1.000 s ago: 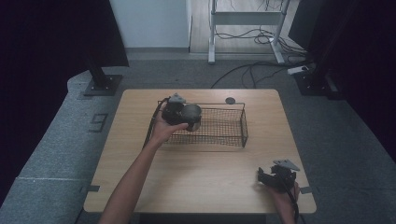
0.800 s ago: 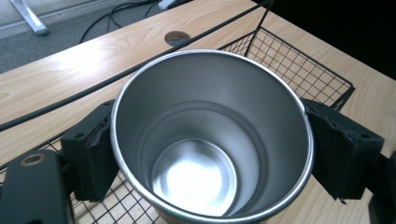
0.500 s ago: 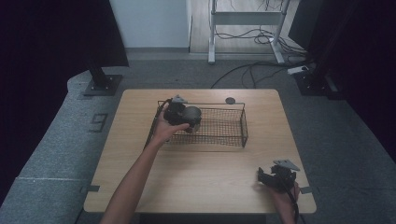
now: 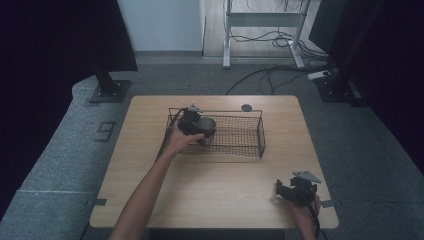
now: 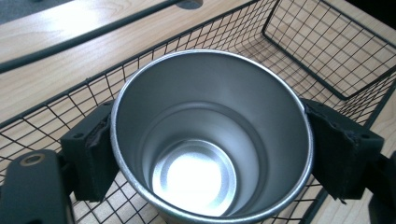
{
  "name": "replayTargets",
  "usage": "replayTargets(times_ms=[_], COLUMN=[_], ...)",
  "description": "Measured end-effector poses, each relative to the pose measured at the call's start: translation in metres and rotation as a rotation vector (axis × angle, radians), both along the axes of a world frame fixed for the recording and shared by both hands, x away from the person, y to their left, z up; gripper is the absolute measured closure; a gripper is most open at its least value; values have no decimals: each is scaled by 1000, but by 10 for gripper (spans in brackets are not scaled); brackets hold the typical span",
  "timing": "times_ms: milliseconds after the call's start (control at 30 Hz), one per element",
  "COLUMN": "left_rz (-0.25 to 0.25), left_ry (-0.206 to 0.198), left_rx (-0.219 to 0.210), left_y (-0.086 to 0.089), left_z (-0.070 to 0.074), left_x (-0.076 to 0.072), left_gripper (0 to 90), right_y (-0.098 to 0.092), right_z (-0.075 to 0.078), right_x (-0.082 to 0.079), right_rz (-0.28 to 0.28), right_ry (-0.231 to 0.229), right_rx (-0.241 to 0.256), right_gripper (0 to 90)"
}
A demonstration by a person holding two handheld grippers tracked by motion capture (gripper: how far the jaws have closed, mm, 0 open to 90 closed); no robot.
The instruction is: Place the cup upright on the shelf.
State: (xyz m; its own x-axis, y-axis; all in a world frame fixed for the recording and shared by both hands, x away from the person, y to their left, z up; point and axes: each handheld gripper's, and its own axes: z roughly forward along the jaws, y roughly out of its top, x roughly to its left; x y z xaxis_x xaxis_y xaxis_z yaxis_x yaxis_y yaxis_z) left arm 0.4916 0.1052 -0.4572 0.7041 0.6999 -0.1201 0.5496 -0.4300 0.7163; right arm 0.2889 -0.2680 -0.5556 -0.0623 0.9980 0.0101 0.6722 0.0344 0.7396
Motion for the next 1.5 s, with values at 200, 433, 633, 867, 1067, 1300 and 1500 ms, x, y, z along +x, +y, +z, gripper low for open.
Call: replayTargets(times_ms=[200,433,633,867,1067,1300,1500], left_rz=[2,2,0,3,4,13,20], left_ry=[22,45,61,80,88,107,103], left_rx=[14,31,47,65,70,62,68], left_y=[-2,-3,-3,-4,-4,-2,-1], left_z=[-6,-11,-14,-19,-20,-21,-20], left_x=[3,6,8,10,11,13,12], left_gripper=[142,141,141,140,140,135,107], right_y=[0,0,0,0,0,0,0], right_z=[0,0,0,0,0,0,0], right_x=[0,0,0,0,0,0,0], right_rz=[0,0,0,0,0,0,0], right_ry=[0,0,0,0,0,0,0], right_rx=[-1,-1,-1,-1,-1,-1,-1], right_gripper=[126,126,126,126,126,126,126])
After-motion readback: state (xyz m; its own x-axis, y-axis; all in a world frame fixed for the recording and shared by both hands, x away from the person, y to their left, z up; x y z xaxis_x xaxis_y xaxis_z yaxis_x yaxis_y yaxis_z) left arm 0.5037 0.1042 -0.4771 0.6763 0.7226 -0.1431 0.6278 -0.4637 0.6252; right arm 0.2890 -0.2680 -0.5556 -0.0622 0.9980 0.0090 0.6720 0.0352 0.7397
